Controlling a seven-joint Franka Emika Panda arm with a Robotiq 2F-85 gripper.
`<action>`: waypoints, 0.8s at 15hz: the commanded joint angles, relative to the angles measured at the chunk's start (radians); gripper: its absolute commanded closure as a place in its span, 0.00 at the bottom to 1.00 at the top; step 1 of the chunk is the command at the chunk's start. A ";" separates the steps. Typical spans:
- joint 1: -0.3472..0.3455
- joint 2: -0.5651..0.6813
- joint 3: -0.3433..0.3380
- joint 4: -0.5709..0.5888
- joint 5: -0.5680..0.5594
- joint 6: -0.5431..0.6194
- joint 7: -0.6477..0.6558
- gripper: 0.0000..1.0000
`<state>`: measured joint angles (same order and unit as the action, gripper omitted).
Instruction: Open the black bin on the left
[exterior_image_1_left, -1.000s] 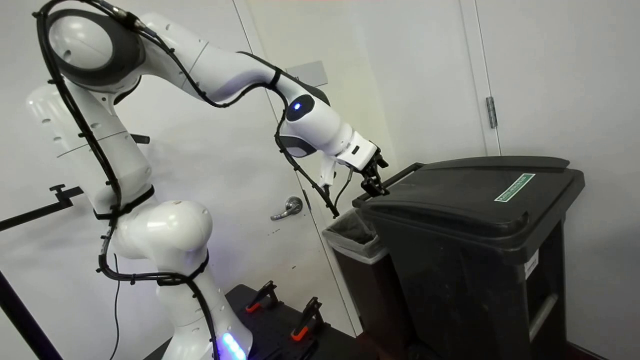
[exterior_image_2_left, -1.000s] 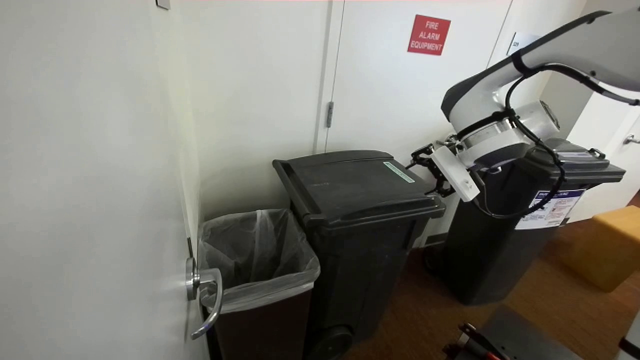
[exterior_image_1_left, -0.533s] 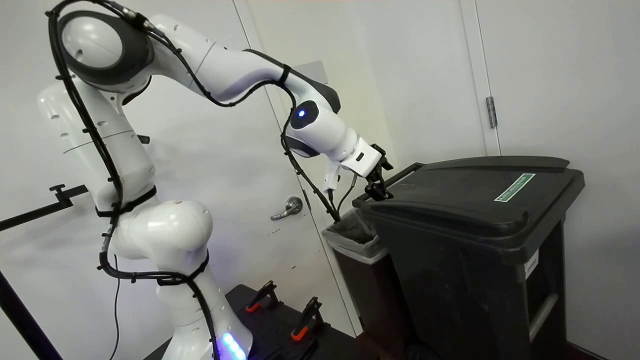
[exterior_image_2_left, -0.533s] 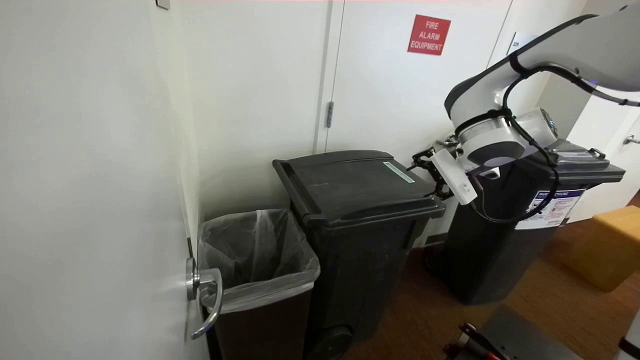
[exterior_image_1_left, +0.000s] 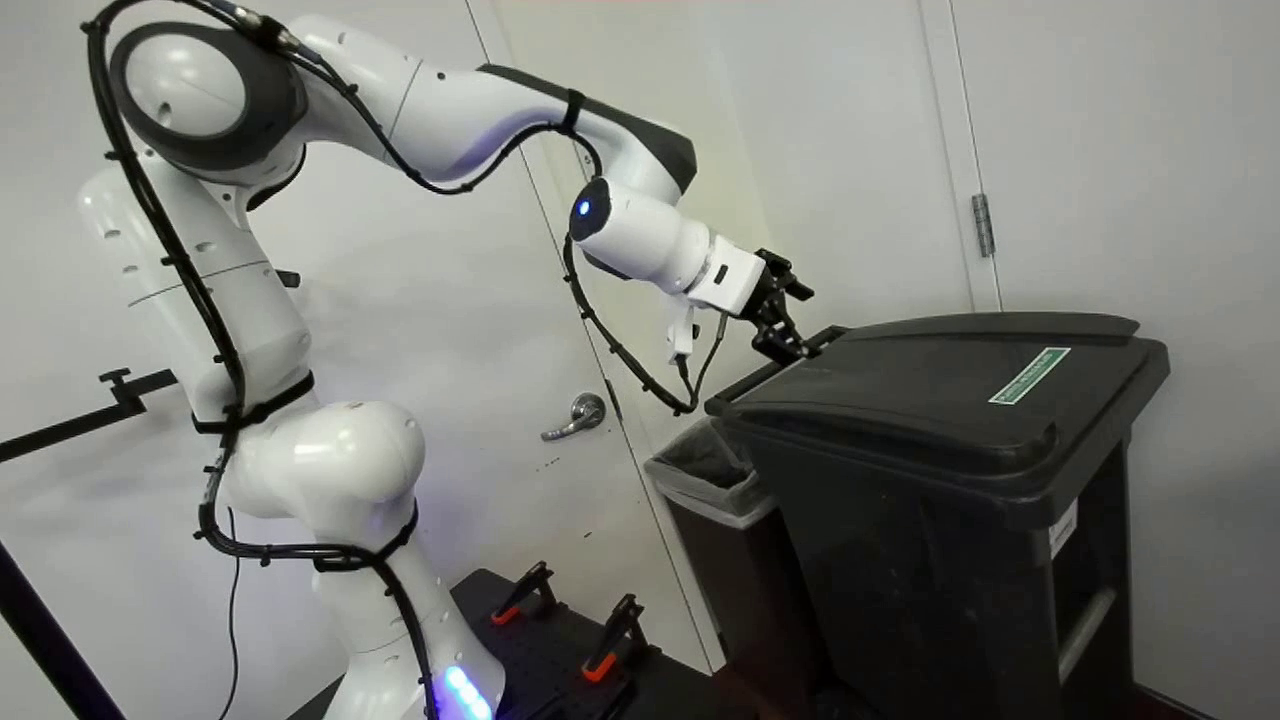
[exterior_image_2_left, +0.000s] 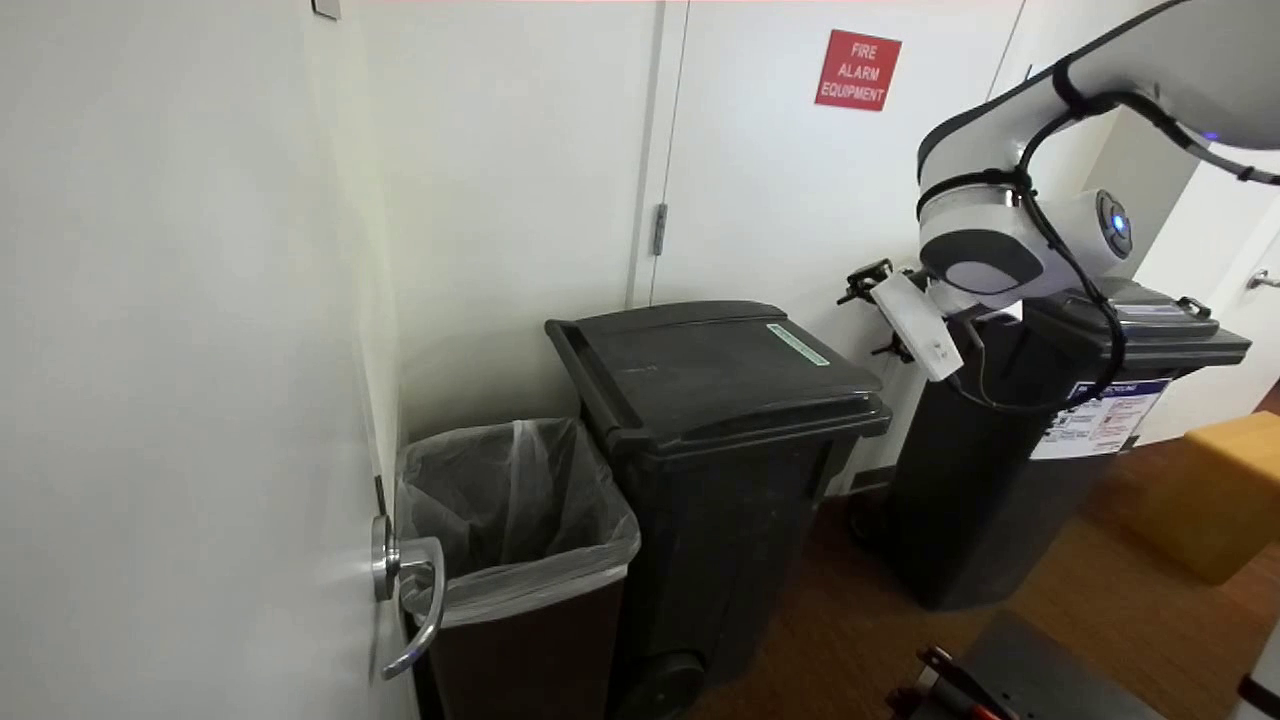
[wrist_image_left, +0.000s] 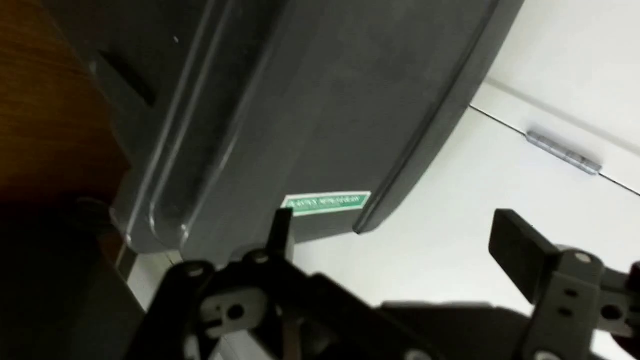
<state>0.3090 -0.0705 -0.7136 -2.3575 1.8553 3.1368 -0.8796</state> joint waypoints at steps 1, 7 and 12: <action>-0.079 0.120 -0.017 0.197 0.249 -0.047 -0.279 0.00; -0.113 0.243 -0.178 0.182 0.753 -0.472 -0.788 0.00; -0.110 0.251 -0.161 0.124 0.786 -0.503 -0.821 0.00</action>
<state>0.1993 0.1810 -0.8746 -2.2333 2.6418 2.6337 -1.7008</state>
